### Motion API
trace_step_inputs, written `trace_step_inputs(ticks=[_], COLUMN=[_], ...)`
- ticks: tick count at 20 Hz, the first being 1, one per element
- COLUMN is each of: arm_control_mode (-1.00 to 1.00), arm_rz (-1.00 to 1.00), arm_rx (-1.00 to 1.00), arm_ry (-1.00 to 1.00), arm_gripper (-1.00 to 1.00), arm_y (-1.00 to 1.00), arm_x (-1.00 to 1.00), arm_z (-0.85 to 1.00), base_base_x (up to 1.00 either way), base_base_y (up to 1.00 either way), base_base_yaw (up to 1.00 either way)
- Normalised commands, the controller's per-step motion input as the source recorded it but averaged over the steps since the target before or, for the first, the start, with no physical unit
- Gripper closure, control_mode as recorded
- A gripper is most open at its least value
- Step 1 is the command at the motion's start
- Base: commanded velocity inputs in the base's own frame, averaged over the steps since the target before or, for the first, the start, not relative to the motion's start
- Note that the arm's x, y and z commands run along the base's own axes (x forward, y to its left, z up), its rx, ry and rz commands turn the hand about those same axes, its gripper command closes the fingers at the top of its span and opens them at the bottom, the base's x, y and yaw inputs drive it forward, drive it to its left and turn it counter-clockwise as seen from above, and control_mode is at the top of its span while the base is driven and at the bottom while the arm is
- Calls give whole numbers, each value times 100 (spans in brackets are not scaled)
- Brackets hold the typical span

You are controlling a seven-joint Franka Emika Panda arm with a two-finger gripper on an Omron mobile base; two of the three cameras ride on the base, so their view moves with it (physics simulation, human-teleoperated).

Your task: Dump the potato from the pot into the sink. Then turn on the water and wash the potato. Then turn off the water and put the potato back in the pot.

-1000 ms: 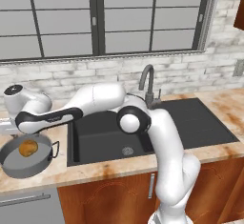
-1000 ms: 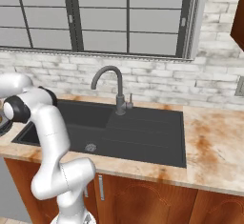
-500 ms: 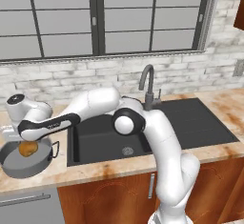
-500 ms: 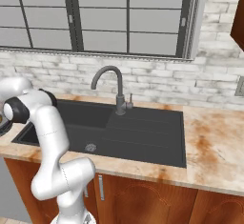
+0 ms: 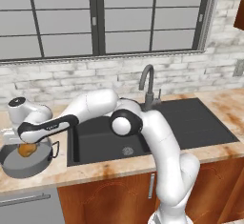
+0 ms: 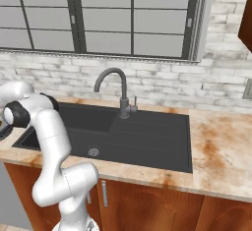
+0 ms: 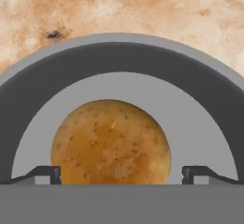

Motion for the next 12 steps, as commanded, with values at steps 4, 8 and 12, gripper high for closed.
trace_step_inputs(ticks=[4, 8, 12], arm_control_mode=[-100, -100, -100], arm_rz=[-3, -3, -1], arm_rx=[5, 9, 4], arm_ry=[0, 0, 0], arm_gripper=[-100, -100, 100], arm_y=[0, 0, 0], arm_x=[-6, -4, 0], arm_z=[-42, -49, -22], base_base_x=[0, 0, 0], base_base_y=[0, 0, 0], base_base_yaw=[0, 0, 0])
